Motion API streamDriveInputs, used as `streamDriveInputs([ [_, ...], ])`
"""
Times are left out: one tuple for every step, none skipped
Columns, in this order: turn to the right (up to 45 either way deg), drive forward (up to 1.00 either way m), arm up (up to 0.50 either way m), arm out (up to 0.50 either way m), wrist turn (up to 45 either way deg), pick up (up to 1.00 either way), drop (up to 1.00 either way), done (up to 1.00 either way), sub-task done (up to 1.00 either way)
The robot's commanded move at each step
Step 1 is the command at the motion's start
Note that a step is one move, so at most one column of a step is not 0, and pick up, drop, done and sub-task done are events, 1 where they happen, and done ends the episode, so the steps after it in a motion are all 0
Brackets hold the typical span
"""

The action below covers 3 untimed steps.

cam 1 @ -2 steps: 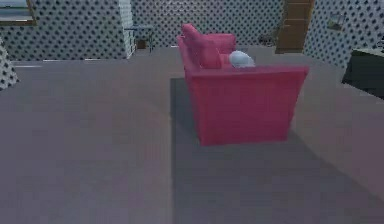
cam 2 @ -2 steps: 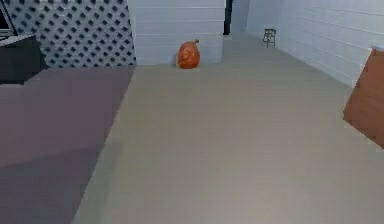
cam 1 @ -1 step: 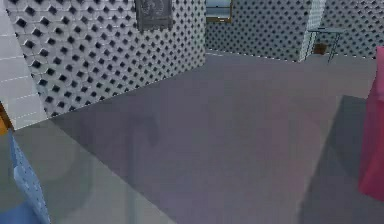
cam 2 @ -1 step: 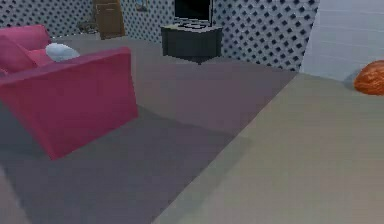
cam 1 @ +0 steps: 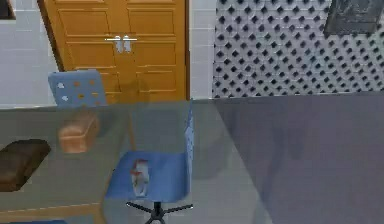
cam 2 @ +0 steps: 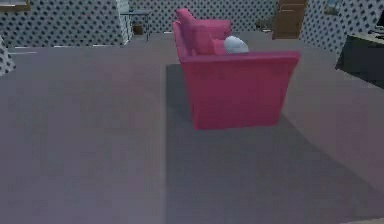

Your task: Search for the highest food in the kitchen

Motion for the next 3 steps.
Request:
streamDriveInputs([
  [45.0,0.0,0.0,0.0,0.0,0.0,0.0,0.0,0.0],
  [6.0,0.0,0.0,0.0,0.0,0.0,0.0,0.0,0.0],
  [0.0,0.05,0.0,0.0,0.0,0.0,0.0,0.0,0.0],
])
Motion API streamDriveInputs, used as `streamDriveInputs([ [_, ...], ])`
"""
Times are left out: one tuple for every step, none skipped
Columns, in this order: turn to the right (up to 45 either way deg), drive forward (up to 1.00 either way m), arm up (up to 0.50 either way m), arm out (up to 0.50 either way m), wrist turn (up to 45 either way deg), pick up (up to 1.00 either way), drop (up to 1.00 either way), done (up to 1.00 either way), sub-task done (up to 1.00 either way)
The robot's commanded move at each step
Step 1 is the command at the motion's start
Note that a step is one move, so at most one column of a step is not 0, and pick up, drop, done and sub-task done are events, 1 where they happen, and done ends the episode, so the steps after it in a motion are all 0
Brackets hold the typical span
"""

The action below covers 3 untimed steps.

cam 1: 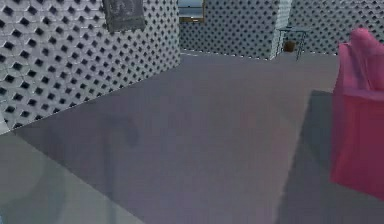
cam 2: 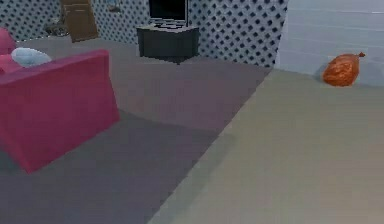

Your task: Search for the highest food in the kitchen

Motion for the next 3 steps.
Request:
streamDriveInputs([
  [-45.0,0.0,0.0,0.0,0.0,0.0,0.0,0.0,0.0],
  [-45.0,0.0,0.0,0.0,0.0,0.0,0.0,0.0,0.0],
  [-45.0,0.0,0.0,0.0,0.0,0.0,0.0,0.0,0.0],
])
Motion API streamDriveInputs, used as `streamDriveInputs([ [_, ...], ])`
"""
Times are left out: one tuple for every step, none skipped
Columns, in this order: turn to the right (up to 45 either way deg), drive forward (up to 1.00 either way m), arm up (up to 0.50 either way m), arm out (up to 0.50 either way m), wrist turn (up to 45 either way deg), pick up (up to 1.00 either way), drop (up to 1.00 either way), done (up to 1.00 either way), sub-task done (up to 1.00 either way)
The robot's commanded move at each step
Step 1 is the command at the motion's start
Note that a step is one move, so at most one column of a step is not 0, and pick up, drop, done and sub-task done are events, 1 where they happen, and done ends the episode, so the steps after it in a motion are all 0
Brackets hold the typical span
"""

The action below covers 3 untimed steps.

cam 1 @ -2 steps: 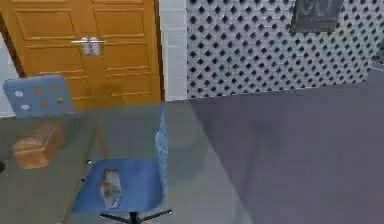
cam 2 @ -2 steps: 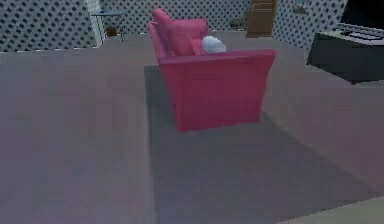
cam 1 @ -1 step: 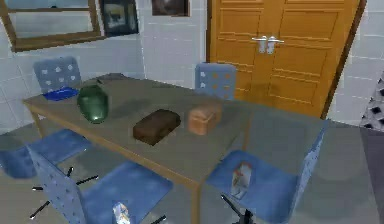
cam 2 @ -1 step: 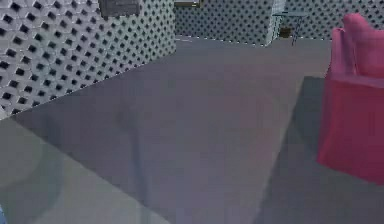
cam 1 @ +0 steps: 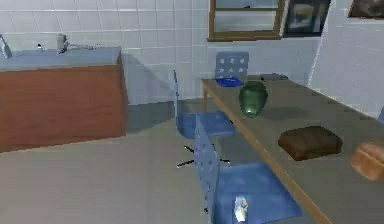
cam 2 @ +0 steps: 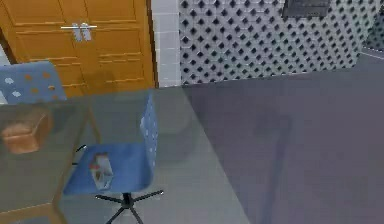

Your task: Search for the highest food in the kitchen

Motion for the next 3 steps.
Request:
streamDriveInputs([
  [-45.0,0.0,0.0,0.0,0.0,0.0,0.0,0.0,0.0],
  [-6.0,0.0,0.0,0.0,0.0,0.0,0.0,0.0,0.0],
  [0.0,0.45,0.0,0.0,0.0,0.0,0.0,0.0,0.0],
])
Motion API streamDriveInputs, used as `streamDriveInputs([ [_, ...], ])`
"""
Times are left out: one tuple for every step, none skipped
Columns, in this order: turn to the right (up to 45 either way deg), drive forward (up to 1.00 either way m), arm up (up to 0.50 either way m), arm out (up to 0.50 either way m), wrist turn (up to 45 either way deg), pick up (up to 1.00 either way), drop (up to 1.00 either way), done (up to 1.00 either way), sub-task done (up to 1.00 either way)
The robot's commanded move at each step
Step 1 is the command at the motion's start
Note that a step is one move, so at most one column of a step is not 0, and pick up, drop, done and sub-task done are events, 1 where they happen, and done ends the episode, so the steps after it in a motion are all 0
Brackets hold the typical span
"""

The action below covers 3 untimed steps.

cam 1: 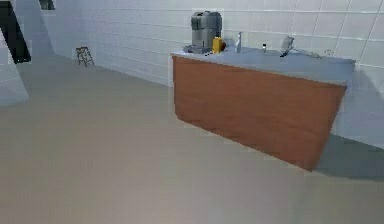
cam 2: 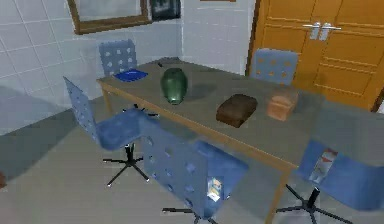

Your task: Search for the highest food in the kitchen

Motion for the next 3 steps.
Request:
streamDriveInputs([
  [0.0,1.0,0.0,0.0,0.0,0.0,0.0,0.0,0.0],
  [6.0,0.0,0.0,0.0,0.0,0.0,0.0,0.0,0.0],
  [0.0,0.65,0.0,0.0,0.0,0.0,0.0,0.0,0.0],
])
